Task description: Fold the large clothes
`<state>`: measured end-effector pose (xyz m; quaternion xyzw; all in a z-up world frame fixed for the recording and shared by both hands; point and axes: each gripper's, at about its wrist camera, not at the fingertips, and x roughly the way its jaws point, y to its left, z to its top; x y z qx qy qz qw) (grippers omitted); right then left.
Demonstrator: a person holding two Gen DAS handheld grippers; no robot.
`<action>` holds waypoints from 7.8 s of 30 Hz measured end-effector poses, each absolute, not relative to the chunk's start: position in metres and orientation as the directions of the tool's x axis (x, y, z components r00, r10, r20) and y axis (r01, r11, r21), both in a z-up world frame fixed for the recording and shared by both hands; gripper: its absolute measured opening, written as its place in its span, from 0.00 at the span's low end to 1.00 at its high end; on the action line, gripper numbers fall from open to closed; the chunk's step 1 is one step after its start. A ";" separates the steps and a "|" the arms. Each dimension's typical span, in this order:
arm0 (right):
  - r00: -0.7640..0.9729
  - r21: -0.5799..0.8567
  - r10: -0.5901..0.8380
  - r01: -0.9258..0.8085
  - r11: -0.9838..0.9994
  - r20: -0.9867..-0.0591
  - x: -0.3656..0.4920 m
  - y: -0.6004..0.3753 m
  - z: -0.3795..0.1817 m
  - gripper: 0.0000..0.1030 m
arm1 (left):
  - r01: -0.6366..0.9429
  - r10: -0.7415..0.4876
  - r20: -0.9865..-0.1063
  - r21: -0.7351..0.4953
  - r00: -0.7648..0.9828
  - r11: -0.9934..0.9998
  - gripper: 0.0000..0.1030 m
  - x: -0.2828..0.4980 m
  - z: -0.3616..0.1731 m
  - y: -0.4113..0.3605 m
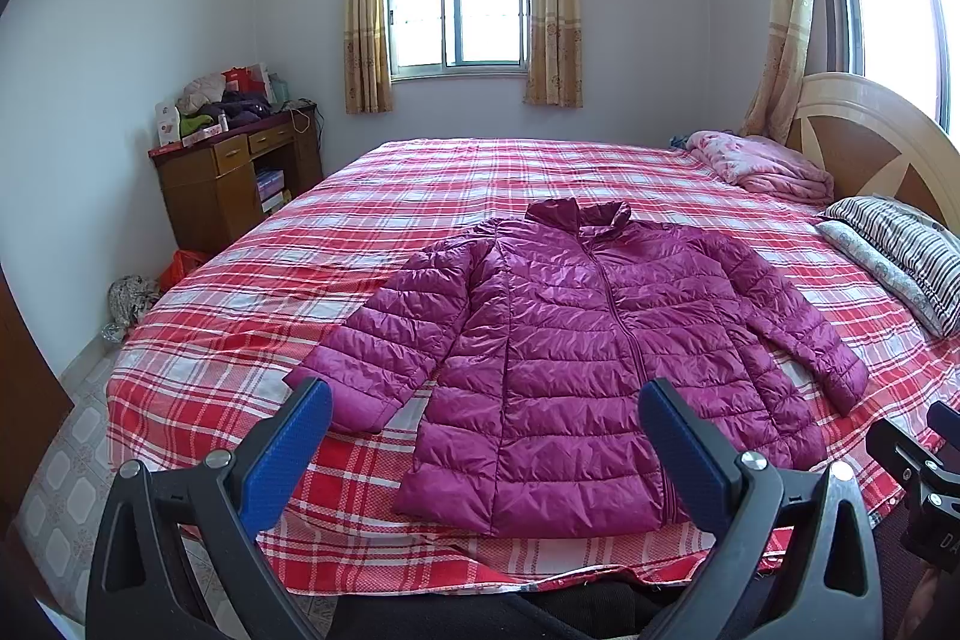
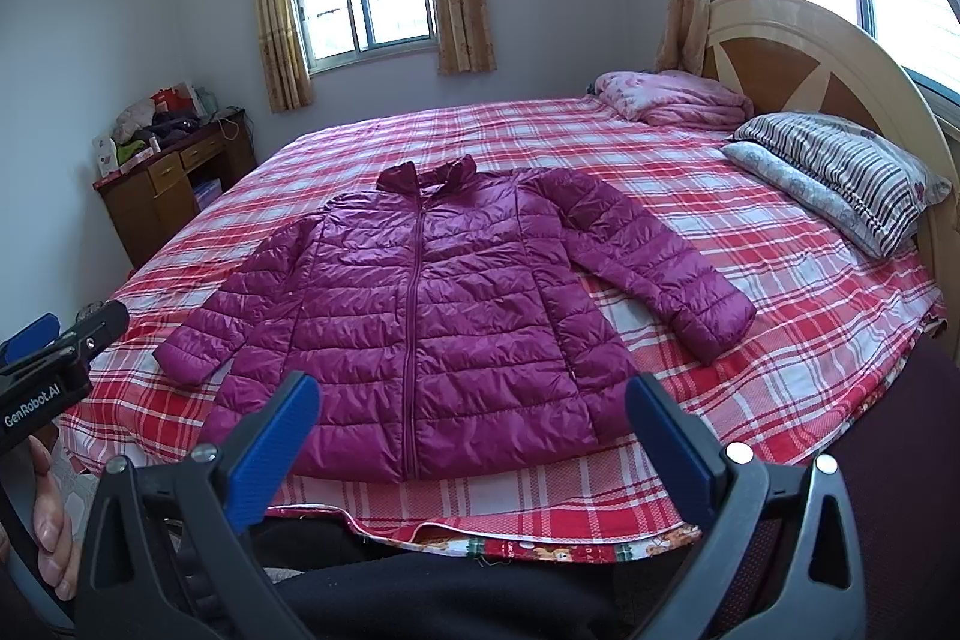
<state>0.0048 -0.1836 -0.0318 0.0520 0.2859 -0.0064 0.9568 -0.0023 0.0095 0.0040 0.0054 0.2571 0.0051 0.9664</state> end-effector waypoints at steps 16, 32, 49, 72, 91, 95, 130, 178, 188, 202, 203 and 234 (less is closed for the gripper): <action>0.812 0.190 0.066 0.056 0.980 -0.580 0.042 -0.218 -0.052 1.00 | 0.036 -0.023 -0.495 0.016 0.869 0.999 0.99 0.031 -0.006 0.012; 0.660 0.248 -0.168 0.488 0.837 -0.732 0.145 -0.398 -0.134 0.99 | -0.081 0.144 -0.546 0.138 0.825 0.987 0.99 0.210 -0.073 0.027; 0.602 0.121 -0.236 0.491 0.863 -0.763 0.205 -0.440 -0.154 0.13 | -0.143 0.236 -0.639 0.195 0.732 0.970 0.99 0.343 -0.141 0.013; 0.821 -0.186 -0.421 0.378 0.907 -0.386 0.289 -0.352 -0.008 0.09 | -0.144 0.199 -0.638 0.138 0.744 0.980 0.99 0.364 -0.126 0.033; 0.888 -0.286 -0.253 0.147 0.947 -0.383 0.326 -0.241 -0.016 0.09 | -0.205 0.233 -0.658 0.121 0.716 0.971 0.99 0.386 -0.139 0.056; 0.889 -0.296 -0.213 0.092 0.951 -0.406 0.337 -0.218 -0.027 0.09 | -0.211 0.238 -0.664 0.123 0.709 0.970 0.99 0.389 -0.143 0.055; 0.771 -0.099 0.239 -0.363 0.927 -0.590 0.332 -0.108 -0.108 0.65 | -0.239 0.260 -0.689 0.128 0.677 0.963 0.99 0.391 -0.166 0.058; 0.777 0.119 -0.026 0.129 0.984 -0.629 0.440 -0.267 -0.108 0.25 | -0.013 0.091 -0.619 0.128 0.780 0.992 0.99 0.403 -0.087 -0.086; 0.747 0.177 0.030 0.118 0.977 -0.664 0.468 -0.290 -0.139 0.24 | -0.022 0.168 -0.724 0.206 0.669 0.978 0.99 0.450 -0.164 -0.114; 0.685 0.205 0.072 0.115 0.972 -0.725 0.475 -0.291 -0.160 0.22 | -0.001 0.100 -0.772 0.127 0.628 0.992 0.99 0.459 -0.177 -0.108; 0.683 0.196 0.065 0.116 0.974 -0.728 0.476 -0.290 -0.161 0.22 | -0.001 0.099 -0.772 0.126 0.627 0.992 0.99 0.459 -0.177 -0.108; 0.660 0.160 0.105 0.023 0.987 -0.744 0.442 -0.247 -0.162 0.43 | -0.007 0.045 -0.776 0.053 0.629 0.999 0.99 0.458 -0.181 -0.097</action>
